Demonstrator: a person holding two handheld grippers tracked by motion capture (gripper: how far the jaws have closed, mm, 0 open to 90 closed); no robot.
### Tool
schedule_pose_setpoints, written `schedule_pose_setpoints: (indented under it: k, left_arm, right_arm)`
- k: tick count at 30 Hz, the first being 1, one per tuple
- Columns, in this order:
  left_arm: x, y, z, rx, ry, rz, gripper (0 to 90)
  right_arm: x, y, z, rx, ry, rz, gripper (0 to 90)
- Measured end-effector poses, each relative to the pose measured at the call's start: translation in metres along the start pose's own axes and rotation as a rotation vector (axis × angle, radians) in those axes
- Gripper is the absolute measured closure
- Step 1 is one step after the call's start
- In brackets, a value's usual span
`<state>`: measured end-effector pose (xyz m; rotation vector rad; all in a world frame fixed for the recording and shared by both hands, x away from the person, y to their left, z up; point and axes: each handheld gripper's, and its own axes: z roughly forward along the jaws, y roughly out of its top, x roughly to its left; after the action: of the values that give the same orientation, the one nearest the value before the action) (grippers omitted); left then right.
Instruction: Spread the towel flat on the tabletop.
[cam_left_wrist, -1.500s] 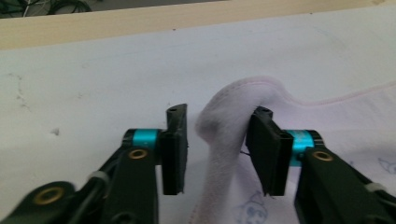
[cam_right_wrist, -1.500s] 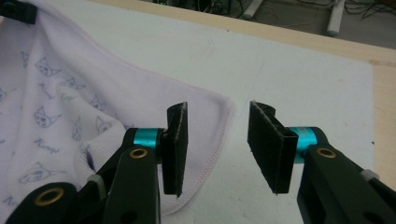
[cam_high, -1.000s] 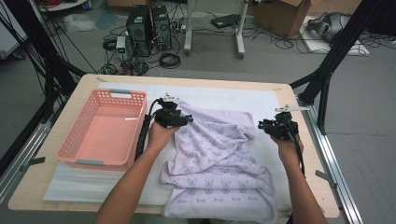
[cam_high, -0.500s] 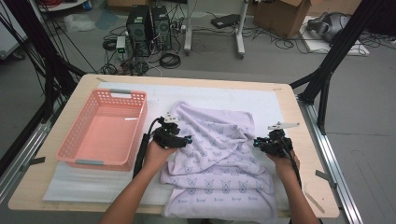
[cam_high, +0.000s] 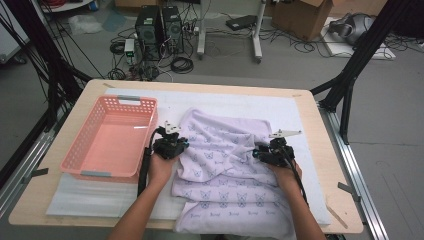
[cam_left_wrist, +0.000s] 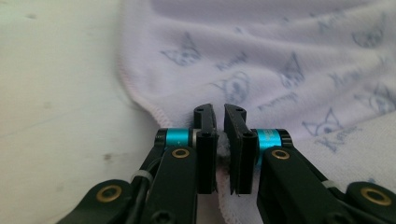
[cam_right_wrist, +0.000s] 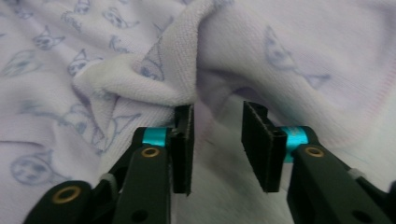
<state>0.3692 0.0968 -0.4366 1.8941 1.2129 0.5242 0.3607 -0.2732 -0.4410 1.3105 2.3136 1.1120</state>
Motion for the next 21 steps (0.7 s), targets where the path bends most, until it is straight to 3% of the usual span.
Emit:
schedule_pose_setpoints:
  k: [2,5,8,10,12,15,17,21]
  left_arm:
    - [0.006,-0.001,0.000,-0.007,0.006,-0.026,82.9]
    - [0.007,-0.002,0.001,-0.002,0.002,-0.021,82.7]
    - [0.007,-0.004,0.002,-0.004,-0.005,-0.026,82.4]
    - [0.006,-0.005,0.003,-0.005,-0.012,-0.027,82.1]
    - [0.006,-0.006,0.004,-0.004,-0.019,-0.030,81.4]
    - [0.006,-0.008,0.004,0.002,-0.023,-0.029,81.0]
    - [0.006,-0.009,0.004,0.001,-0.024,-0.024,80.9]
    - [0.006,-0.008,0.003,-0.013,-0.034,-0.022,81.0]
  right_arm:
    - [0.004,0.003,0.004,-0.007,0.018,-0.007,57.0]
    - [0.013,0.005,0.012,0.007,0.048,-0.017,56.0]
    - [0.029,0.008,0.018,0.040,-0.032,-0.133,56.7]
    - [0.030,0.009,0.018,0.047,-0.028,-0.142,63.2]
    - [0.029,0.010,0.018,0.051,0.014,-0.136,84.2]
    - [0.034,0.010,0.018,0.056,0.004,-0.189,87.2]
    - [0.030,0.010,0.016,0.053,0.011,-0.163,87.6]
    - [0.012,0.010,0.003,0.017,-0.082,-0.108,88.0]
